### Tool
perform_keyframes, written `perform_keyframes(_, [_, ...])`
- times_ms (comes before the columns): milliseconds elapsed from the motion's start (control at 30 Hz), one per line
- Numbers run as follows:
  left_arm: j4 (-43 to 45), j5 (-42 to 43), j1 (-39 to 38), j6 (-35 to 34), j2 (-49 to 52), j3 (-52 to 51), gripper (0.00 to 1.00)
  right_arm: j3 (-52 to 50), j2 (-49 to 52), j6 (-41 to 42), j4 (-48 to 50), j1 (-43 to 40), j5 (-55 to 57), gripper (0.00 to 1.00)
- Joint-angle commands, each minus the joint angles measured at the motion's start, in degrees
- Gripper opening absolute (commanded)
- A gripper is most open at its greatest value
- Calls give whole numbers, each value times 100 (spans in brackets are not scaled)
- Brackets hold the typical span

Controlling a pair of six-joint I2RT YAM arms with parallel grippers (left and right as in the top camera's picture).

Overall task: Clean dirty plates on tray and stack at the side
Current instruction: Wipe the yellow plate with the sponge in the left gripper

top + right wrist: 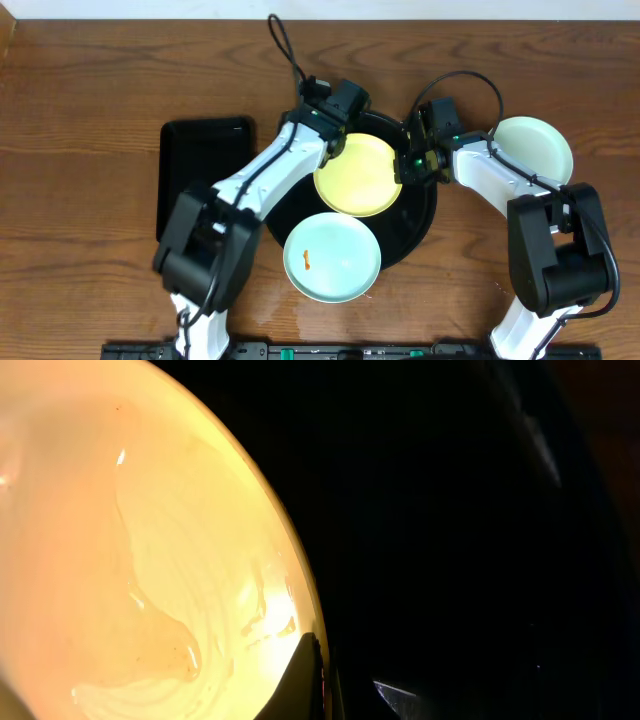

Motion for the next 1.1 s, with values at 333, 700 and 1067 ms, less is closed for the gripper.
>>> perform_keyframes(333, [551,4476,140,-291,-72,-481,7,-116,190,2,-122,-15,544,1])
perform_keyframes(700, [588,2699,151,-286,426,-682,7,-116,190,2,-162,-15,553,1])
perform_keyframes(1067, [-205,527,142,-315,337,-181,8,-116,190,4,-173,-15,553,1])
